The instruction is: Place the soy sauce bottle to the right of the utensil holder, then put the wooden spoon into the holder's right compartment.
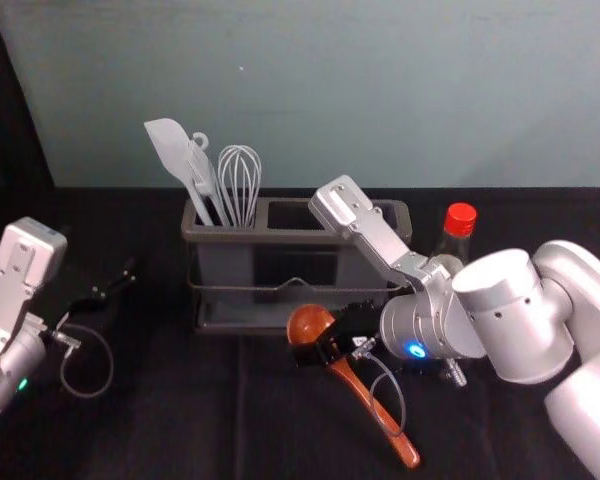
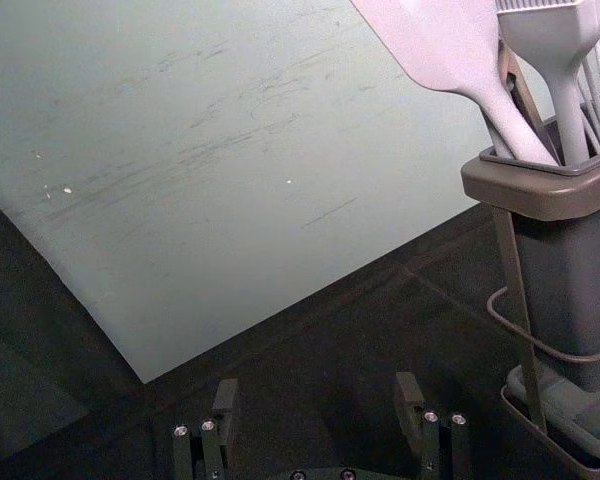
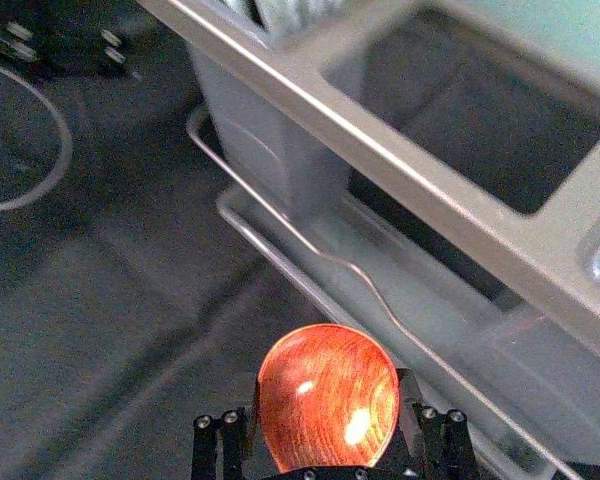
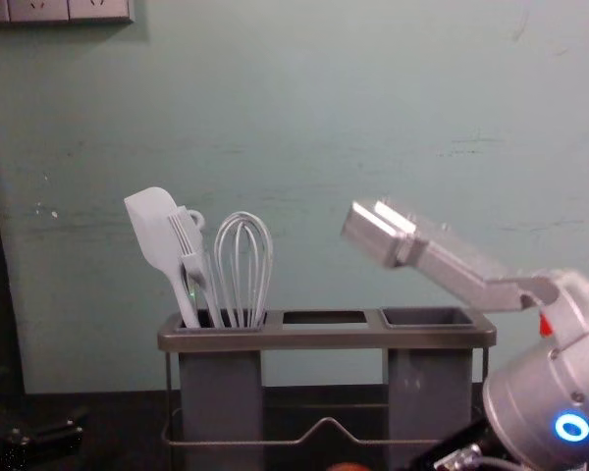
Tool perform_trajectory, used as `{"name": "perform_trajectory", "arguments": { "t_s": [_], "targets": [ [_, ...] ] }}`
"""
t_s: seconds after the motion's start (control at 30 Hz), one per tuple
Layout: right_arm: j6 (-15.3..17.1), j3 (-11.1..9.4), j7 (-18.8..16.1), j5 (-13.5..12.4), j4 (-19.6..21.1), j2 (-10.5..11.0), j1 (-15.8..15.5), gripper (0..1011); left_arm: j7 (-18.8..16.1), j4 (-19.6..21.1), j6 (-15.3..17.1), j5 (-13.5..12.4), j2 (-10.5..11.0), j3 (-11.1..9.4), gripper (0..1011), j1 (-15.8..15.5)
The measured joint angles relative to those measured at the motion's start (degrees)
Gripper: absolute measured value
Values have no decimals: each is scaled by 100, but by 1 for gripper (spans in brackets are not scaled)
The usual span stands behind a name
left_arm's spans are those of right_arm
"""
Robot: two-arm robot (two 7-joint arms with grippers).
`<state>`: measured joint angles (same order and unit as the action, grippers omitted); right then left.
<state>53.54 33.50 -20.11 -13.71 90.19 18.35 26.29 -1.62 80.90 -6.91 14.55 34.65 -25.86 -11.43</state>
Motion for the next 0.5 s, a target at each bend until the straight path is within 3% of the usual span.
{"name": "perform_trajectory", "arguments": {
  "t_s": [0.2,0.37,0.5],
  "targets": [
    [-530,-163,-73,45,496,175,-301,837,0,0,0,0,0,0,1011,0],
    [-1497,-444,-243,18,988,409,-714,837,0,0,0,0,0,0,1012,0],
    [-2361,-733,-376,-157,1315,577,-1019,837,0,0,0,0,0,0,1012,0]
  ]
}}
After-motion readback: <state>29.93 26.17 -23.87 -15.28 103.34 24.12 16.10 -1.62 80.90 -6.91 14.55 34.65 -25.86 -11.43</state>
